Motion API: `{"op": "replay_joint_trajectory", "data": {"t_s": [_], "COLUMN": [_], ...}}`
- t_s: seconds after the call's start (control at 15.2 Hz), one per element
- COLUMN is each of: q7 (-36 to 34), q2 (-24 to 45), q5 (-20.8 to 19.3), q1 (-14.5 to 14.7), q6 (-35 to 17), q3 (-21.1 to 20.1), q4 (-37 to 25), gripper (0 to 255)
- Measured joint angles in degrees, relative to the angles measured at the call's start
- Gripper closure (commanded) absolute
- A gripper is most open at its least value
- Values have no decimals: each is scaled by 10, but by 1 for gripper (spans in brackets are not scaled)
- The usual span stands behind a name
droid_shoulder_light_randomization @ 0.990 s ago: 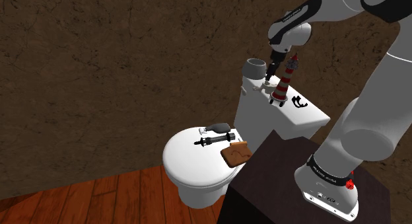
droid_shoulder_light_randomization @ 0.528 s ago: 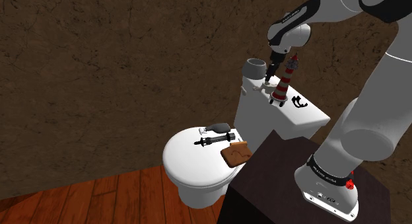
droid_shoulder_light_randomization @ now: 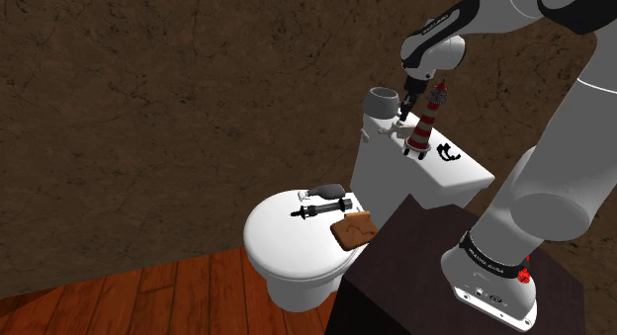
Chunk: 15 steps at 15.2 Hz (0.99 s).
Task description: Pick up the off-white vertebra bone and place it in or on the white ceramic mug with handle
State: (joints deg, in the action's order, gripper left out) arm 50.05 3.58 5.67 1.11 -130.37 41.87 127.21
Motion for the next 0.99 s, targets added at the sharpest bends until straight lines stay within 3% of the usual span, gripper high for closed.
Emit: {"op": "replay_joint_trajectory", "data": {"t_s": [0.07, 0.13, 0.26, 0.66, 0.99], "q7": [0, 0, -11, -125, -122], "q2": [0, 0, -4, -51, -38], "q5": [0, 0, 0, -3, 17], "q1": [0, 0, -1, -14, -14], "q6": [0, 0, 9, 110, 85], "q3": [0, 0, 2, 20, 20], "q4": [0, 0, 3, 30, 50], "gripper": [255, 0, 0, 0, 0]}}
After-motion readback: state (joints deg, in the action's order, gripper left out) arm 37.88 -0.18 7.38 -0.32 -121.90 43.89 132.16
